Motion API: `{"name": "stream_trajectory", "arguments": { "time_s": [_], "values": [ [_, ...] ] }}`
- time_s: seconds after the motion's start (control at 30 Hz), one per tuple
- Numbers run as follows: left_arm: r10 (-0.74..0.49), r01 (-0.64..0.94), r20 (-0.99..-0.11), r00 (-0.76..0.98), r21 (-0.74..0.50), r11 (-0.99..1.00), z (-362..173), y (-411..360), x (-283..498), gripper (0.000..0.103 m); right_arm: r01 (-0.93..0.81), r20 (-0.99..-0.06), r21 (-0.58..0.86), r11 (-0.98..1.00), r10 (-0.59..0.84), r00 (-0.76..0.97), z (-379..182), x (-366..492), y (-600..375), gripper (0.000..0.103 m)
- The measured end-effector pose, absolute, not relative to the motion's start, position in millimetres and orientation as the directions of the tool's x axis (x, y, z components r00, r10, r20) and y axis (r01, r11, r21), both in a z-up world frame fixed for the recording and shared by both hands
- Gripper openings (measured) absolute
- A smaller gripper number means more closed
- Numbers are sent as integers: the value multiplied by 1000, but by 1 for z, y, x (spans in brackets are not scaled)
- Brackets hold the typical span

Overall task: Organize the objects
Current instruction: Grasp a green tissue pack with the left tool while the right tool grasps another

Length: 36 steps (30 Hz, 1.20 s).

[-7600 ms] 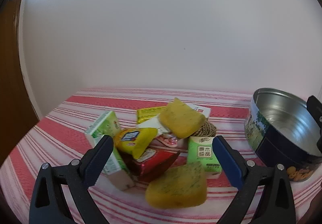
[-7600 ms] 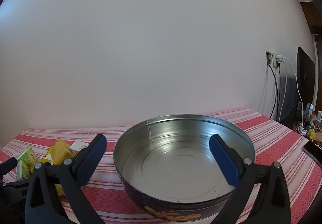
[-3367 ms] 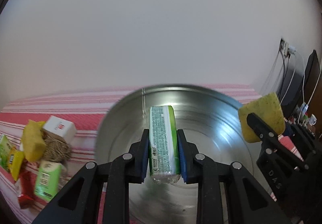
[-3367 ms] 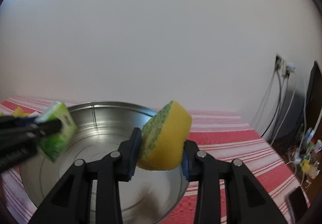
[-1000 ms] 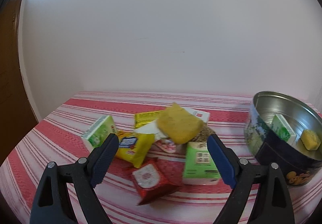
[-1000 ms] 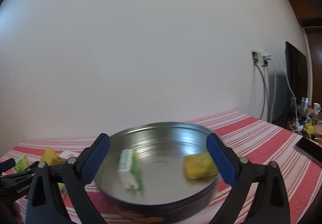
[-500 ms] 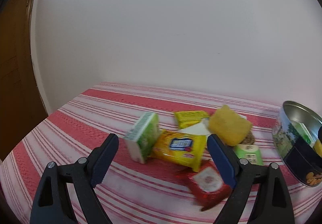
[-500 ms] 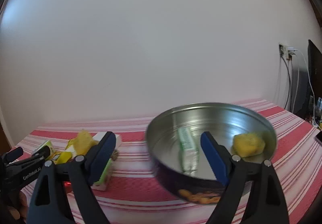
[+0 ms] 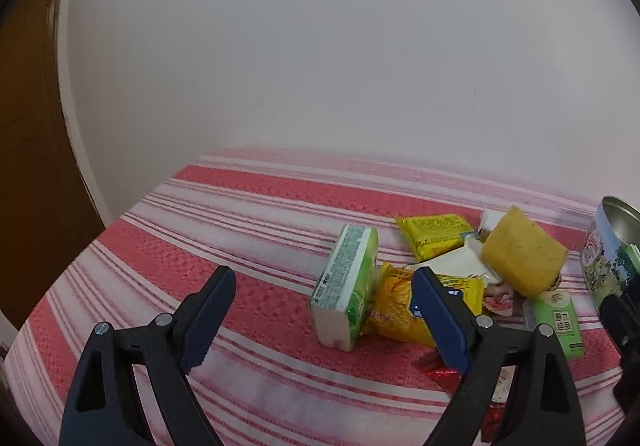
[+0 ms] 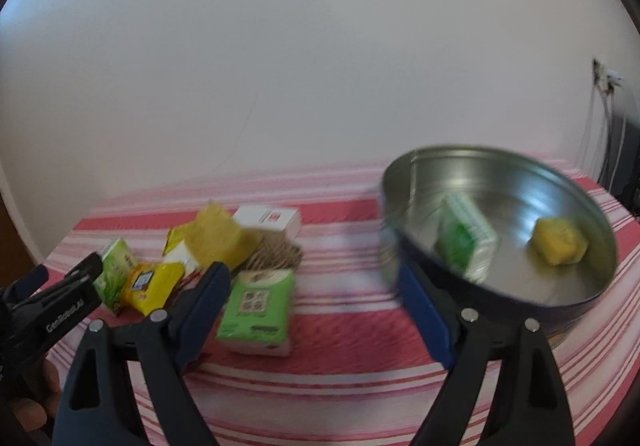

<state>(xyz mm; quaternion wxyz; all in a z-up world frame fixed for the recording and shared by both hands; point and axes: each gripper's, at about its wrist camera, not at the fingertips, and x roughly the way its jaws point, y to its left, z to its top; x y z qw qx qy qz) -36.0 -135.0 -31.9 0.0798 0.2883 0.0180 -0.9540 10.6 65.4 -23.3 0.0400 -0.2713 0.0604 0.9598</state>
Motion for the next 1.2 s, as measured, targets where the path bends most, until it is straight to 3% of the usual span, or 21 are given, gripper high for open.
{"name": "stream_trajectory", "arguments": {
  "time_s": [0.27, 0.47, 0.53, 0.63, 0.7, 0.93, 1.2],
  "values": [
    [-91, 166, -684, -724, -46, -985, -51, -152, -71, 91, -147, -659, 109, -983, 39, -751, -45, -20, 50, 86],
    [-54, 178, -708, -704, -102, -979, -57, -159, -79, 88, -151, -738, 123, -981, 11, -674, -62, -40, 43, 77],
    [-26, 159, -708, -706, -123, -979, -58, -160, -79, 61, -155, -758, 123, -980, 8, -652, -68, -46, 43, 69],
    [17, 142, -716, -698, -162, -976, -61, -164, -79, 33, -138, -760, 127, -982, -7, -650, -70, -45, 42, 51],
    [35, 146, -705, -709, -195, -970, -60, -169, -76, 30, -132, -755, 144, -981, -23, -655, -70, -43, 44, 50],
    [42, 128, -515, -856, -290, -949, -38, -178, -35, 29, -85, -675, 265, -960, -122, -728, -65, -21, 57, 49],
    [0, 131, -429, -903, -276, -952, -26, -175, -19, 29, 29, -418, 246, -969, -133, -899, -25, 28, 70, 50]
  ]
}}
